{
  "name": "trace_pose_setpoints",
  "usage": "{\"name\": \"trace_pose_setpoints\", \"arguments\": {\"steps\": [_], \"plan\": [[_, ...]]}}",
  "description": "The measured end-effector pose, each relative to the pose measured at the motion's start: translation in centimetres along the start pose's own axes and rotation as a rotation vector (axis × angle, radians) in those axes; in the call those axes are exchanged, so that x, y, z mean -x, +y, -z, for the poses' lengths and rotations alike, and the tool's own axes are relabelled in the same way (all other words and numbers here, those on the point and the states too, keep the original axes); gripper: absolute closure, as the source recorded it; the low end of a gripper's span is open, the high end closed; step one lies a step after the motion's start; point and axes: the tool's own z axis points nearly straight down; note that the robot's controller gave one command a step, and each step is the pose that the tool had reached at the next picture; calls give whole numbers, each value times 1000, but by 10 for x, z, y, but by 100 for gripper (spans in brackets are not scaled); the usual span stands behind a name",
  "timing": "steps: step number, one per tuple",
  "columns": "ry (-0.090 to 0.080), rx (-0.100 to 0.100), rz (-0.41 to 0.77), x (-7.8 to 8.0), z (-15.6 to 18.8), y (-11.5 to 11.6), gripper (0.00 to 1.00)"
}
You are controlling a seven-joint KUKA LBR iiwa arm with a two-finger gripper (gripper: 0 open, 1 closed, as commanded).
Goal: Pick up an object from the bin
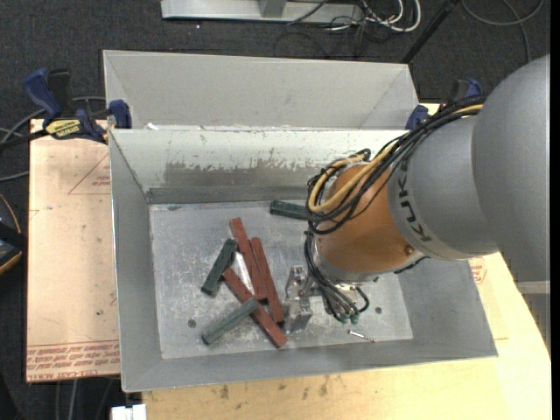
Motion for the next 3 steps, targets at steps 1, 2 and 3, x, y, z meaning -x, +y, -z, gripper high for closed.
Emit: {"name": "trace_pose_setpoints", "arguments": {"steps": [1,2,3], "plan": [[0,0,0,0,0,0,100],[17,-1,17,0,39,5,100],[8,-1,4,5,125,-1,0]]}}
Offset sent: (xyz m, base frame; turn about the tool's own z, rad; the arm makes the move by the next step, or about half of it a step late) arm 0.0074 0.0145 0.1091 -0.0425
